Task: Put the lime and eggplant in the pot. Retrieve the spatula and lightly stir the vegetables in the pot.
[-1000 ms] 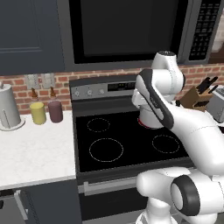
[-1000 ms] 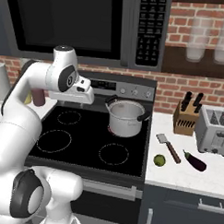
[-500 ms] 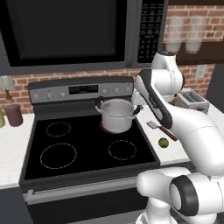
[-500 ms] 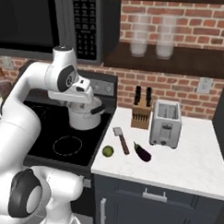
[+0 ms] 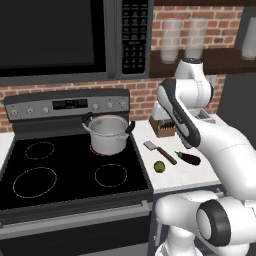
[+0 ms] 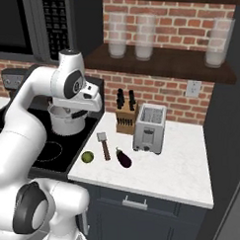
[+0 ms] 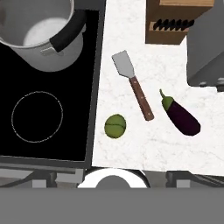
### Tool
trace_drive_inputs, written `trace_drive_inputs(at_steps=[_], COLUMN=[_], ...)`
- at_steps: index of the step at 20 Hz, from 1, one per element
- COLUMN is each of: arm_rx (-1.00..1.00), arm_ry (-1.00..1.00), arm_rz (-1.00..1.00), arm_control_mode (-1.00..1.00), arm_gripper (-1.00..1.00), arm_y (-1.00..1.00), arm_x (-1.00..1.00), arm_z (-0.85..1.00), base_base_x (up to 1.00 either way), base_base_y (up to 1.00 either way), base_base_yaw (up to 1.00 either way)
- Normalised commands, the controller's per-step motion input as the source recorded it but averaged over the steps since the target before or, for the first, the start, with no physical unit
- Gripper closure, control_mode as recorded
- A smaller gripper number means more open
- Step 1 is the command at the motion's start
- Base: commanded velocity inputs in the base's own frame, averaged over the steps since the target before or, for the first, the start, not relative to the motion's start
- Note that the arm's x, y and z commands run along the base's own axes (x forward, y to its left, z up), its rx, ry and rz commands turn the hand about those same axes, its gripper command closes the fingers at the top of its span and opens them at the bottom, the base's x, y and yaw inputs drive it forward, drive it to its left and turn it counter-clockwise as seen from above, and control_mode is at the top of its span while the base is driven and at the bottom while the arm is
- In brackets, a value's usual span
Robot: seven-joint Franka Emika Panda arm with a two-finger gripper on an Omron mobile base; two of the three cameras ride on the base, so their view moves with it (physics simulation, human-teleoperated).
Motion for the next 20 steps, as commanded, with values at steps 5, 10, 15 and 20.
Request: trace_drive_inputs(at_steps=[5,10,15,20], arm_rx=[0.0,0.0,0.0,0.0], arm_ry=[0.0,0.0,0.0,0.35], arm_rz=[0.0,0.0,0.0,-0.04], arm_control_mode=[1.0,1.0,1.0,-1.0], arm_gripper=[-1.0,-1.0,-1.0,-1.0], arm_y=[0.0,0.0,0.0,-0.18], arm_x=[0.0,0.0,0.0,0.72], arm_z=[0.0,0.0,0.0,-0.96], base_base_x=[0.0,0.0,0.04,0.0], base_base_y=[0.0,0.0,0.0,0.0], base_base_yaw=[0.0,0.0,-0.01,0.0])
